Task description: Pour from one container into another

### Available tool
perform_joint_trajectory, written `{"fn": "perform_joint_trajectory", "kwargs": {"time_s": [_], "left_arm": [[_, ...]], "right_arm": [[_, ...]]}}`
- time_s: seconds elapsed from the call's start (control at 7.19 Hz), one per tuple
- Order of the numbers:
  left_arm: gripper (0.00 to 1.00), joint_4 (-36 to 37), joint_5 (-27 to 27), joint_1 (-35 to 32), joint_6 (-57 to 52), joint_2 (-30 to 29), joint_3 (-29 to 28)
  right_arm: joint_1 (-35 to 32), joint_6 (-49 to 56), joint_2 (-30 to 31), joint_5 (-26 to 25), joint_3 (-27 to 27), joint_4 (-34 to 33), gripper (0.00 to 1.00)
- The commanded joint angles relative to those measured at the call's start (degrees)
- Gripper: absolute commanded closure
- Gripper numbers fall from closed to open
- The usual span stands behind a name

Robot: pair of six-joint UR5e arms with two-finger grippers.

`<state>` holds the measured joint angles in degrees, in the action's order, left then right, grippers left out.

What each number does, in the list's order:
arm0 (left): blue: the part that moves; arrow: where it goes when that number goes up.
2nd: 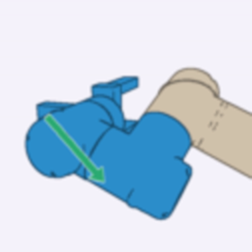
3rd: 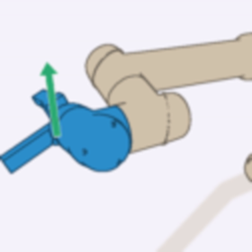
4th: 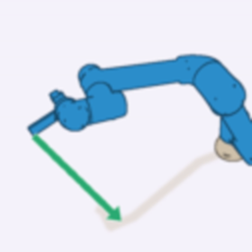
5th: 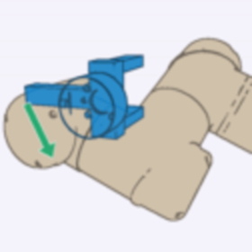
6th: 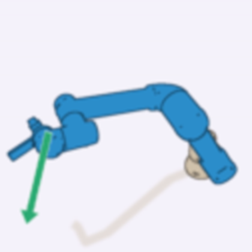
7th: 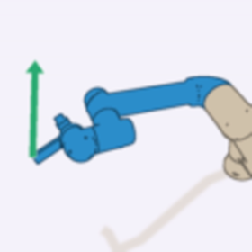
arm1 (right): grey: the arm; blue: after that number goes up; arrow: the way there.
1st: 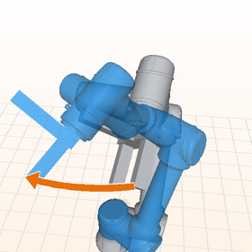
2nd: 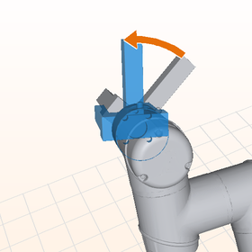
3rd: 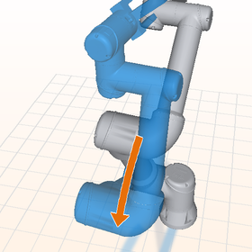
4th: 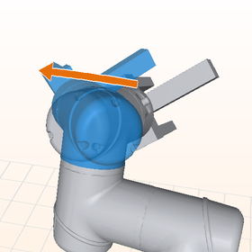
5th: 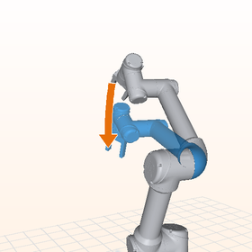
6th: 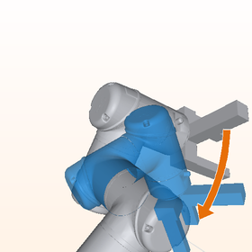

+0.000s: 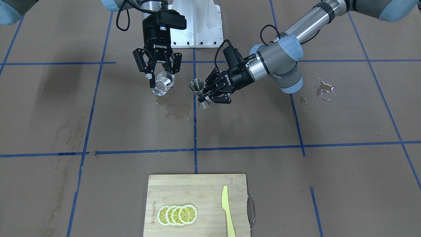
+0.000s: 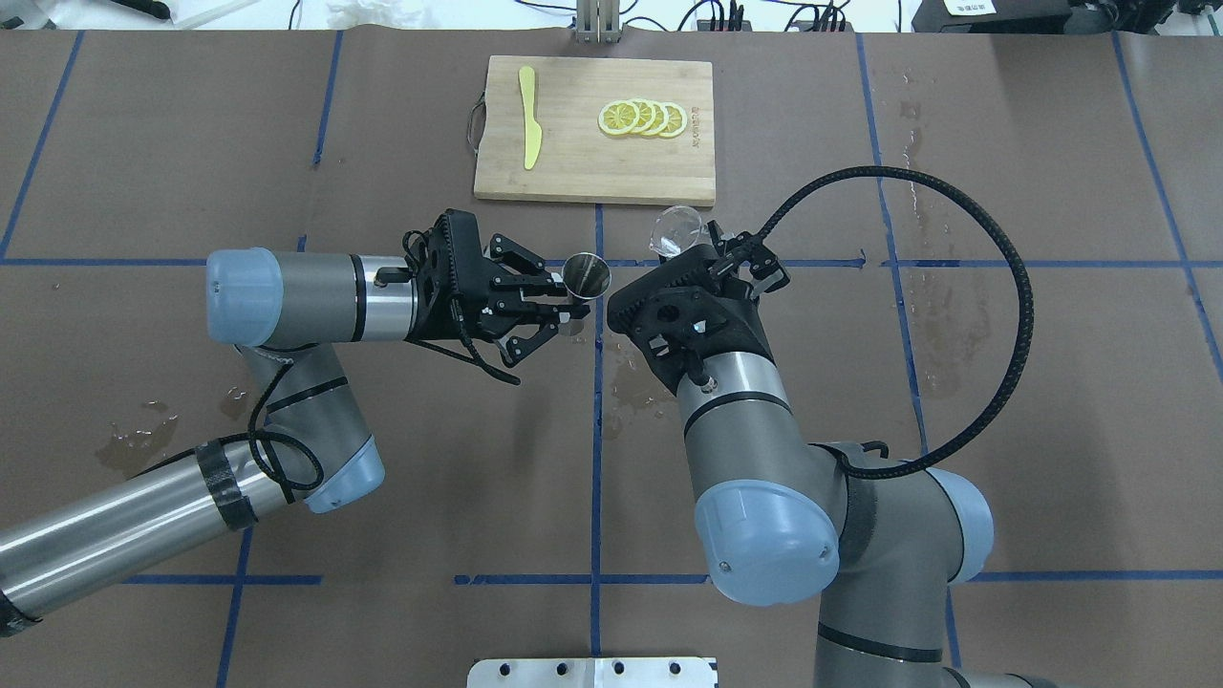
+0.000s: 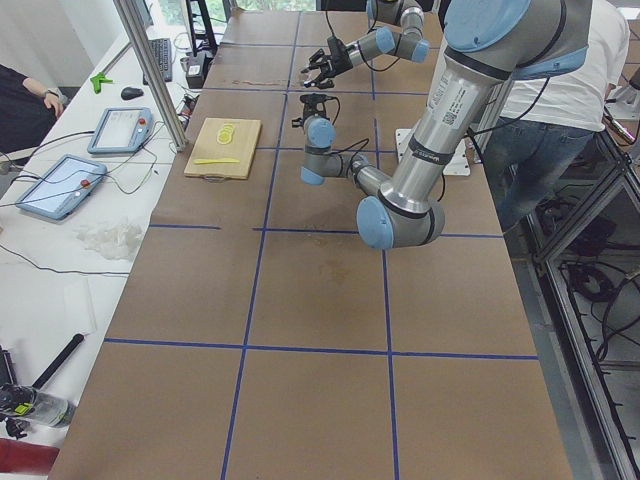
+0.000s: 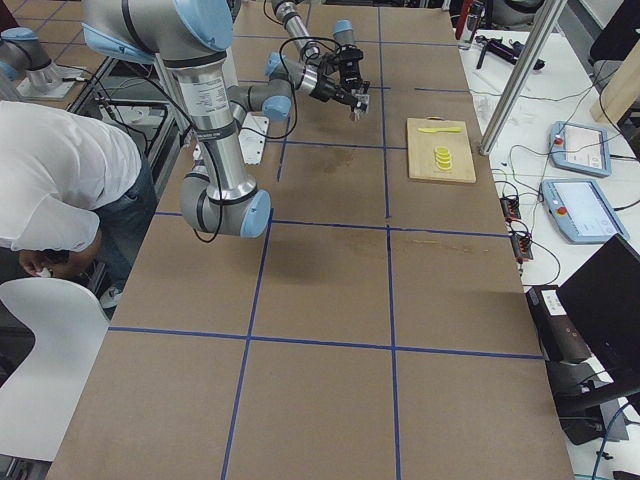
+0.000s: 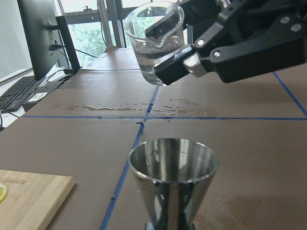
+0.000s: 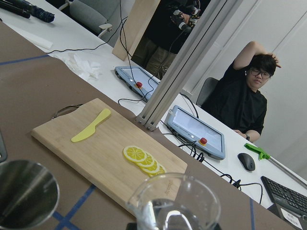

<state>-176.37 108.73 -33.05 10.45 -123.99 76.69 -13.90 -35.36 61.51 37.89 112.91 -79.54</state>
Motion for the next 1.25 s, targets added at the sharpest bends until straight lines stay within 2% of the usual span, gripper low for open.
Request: {"fn": "perform_joint_trajectory", "kwargs": {"time_s": [0.0,0.14,1.11], "left_arm": [[1.00,0.0,-1.5,0.4,2.2,-0.2,-0.1],[1.00,0.0,-1.8,1.0,2.5,-0.1,-0.1],[1.00,0.0,-3.6,3.2,2.5,-0.7,-0.1]], "right_arm": [[1.3,0.5,-0.4,-2.9,-0.1,-2.9,1.00],[1.5,0.8,-2.0,-3.6,-0.1,-5.7,1.00],[1.6,3.7,-2.0,-4.0,-0.8,-6.1,1.00]]}}
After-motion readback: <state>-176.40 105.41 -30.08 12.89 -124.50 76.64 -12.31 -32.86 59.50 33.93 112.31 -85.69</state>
